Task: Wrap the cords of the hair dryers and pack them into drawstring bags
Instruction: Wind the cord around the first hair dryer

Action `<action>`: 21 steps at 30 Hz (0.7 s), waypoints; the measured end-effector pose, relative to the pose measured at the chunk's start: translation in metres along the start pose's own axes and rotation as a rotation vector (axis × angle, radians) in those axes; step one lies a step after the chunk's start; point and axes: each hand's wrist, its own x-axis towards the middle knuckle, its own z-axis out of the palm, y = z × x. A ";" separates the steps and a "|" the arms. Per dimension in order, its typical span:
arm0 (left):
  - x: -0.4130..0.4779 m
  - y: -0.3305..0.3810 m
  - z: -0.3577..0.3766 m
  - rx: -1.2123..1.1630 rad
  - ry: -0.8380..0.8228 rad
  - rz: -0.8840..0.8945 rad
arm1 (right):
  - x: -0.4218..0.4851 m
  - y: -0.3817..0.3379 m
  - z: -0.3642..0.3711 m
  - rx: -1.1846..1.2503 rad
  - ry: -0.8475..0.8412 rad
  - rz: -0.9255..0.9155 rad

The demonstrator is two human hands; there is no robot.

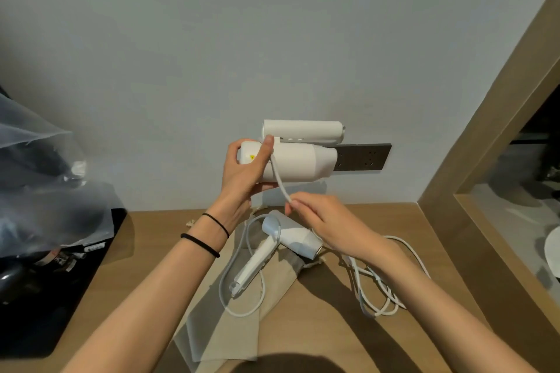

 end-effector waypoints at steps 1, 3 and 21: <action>-0.002 -0.002 0.001 -0.010 -0.024 -0.020 | 0.000 0.001 0.005 0.035 -0.016 -0.005; -0.005 -0.005 0.003 -0.017 -0.069 -0.054 | -0.001 0.007 0.011 0.129 -0.040 0.009; 0.008 -0.029 -0.041 -0.288 -0.076 -0.221 | -0.040 0.085 -0.069 0.129 0.426 0.467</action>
